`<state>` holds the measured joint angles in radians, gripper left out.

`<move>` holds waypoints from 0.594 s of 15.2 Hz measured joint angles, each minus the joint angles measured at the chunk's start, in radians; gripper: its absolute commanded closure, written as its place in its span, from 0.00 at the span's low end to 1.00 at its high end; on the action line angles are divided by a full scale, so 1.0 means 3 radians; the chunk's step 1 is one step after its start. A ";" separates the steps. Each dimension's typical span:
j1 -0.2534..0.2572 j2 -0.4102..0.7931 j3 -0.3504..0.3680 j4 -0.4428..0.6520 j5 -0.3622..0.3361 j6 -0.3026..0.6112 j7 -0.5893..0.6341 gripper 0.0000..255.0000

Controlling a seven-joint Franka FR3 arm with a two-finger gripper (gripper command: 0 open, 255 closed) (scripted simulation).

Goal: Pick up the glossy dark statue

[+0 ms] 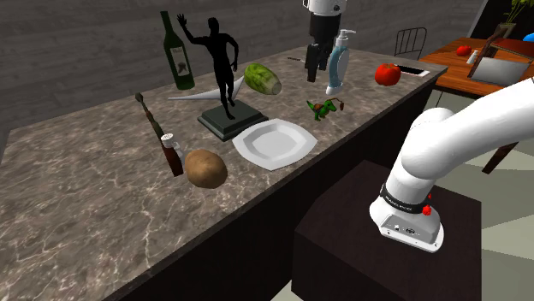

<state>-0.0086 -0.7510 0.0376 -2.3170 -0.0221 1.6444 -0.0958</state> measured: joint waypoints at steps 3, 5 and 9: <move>0.0019 0.0128 0.0011 0.0127 0.0015 0.0046 -0.0014 0.00; 0.0046 0.0293 0.0027 0.0292 0.0035 0.0111 -0.0038 0.00; 0.0100 0.0699 0.0061 0.0738 0.0072 0.0217 -0.0092 0.00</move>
<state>0.0212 -0.5415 0.0560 -2.0956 -0.0005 1.7096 -0.1234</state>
